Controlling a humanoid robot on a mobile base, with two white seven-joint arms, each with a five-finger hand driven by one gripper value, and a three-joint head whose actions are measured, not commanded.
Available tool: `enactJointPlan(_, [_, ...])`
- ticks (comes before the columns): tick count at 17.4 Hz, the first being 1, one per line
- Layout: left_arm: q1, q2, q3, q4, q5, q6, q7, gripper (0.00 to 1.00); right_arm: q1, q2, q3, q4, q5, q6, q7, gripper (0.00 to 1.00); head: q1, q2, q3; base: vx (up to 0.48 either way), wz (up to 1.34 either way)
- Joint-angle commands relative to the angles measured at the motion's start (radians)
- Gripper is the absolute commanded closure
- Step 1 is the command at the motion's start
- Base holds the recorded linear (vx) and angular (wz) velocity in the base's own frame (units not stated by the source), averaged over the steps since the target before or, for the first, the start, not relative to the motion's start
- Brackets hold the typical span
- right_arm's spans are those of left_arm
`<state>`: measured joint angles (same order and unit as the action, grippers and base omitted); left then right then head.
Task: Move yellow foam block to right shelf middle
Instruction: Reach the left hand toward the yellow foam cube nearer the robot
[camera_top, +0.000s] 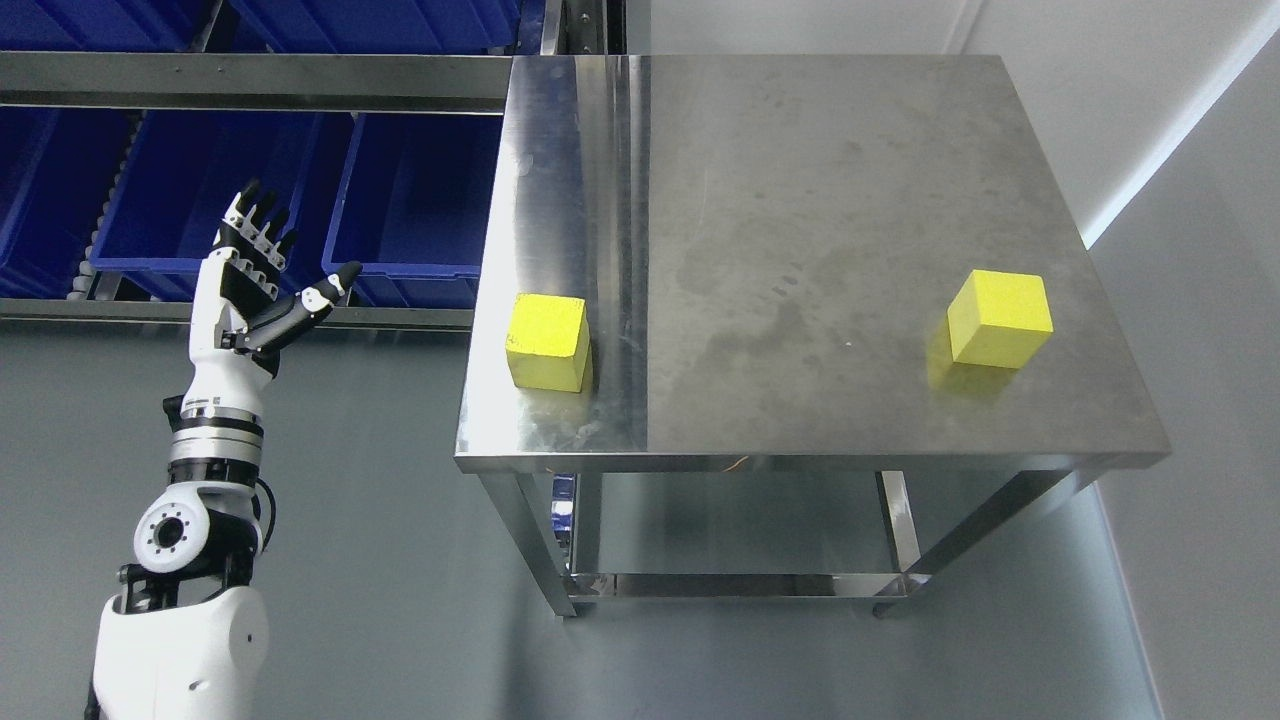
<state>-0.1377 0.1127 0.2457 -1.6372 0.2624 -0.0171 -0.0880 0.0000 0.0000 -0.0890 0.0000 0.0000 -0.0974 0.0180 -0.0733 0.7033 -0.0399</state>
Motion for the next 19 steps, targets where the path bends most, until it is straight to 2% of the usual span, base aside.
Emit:
enactJointPlan(1, [0.001,0.001,0.05,-0.001,0.0,0.0,-0.001,0.0,-0.003,-0.017,0.0,-0.017,0.0,0.001,0.0,0.0,0.0,0.0,0.0,0.0,0.0])
enactJointPlan(3, [-0.002,0.004,0.066,-0.001,0.0,-0.015,-0.004,0.0,-0.003,-0.017,0.0,-0.017,0.0,0.001,0.0,0.0,0.0,0.0,0.0,0.0,0.0])
enactJointPlan(5, [0.0,0.048,0.066,-0.001,0.001,-0.111,-0.056,0.0,-0.003,-0.017,0.0,-0.017,0.0,0.001,0.0,0.0,0.0,0.0,0.0,0.0,0.0])
enactJointPlan(7, [0.01,0.123,0.073,0.0,0.0,-0.202,-0.32,0.0,-0.003,-0.017,0.0,-0.017,0.0,0.001,0.0,0.0,0.0,0.0,0.0,0.0,0.0])
enactJointPlan(9, [0.03,0.137,0.099,0.004,0.001,-0.272,-0.557,0.0,-0.003,-0.017,0.0,-0.017,0.0,0.001,0.0,0.0,0.0,0.0,0.0,0.0,0.0])
enactJointPlan(11, [0.036,0.139,0.109,0.004,0.0,-0.319,-0.694,0.0,-0.002,-0.017,0.0,-0.017,0.0,0.001,0.0,0.0,0.0,0.0,0.0,0.0,0.0])
enactJointPlan(14, [0.038,0.142,0.081,0.005,0.0,-0.316,-0.725,0.0,-0.003,-0.017,0.0,-0.017,-0.002,0.001,0.0,0.0,0.0,0.0,0.0,0.0,0.0])
enactJointPlan(17, [0.021,0.186,-0.038,0.03,-0.005,-0.316,-0.722,0.0,-0.002,-0.017,0.0,-0.017,0.0,0.001,0.0,0.0,0.0,0.0,0.0,0.0,0.0])
enactJointPlan(19, [-0.017,0.189,-0.059,0.075,-0.084,-0.314,-0.72,0.0,-0.003,-0.017,0.0,-0.017,0.0,0.001,0.0,0.0,0.0,0.0,0.0,0.0,0.0])
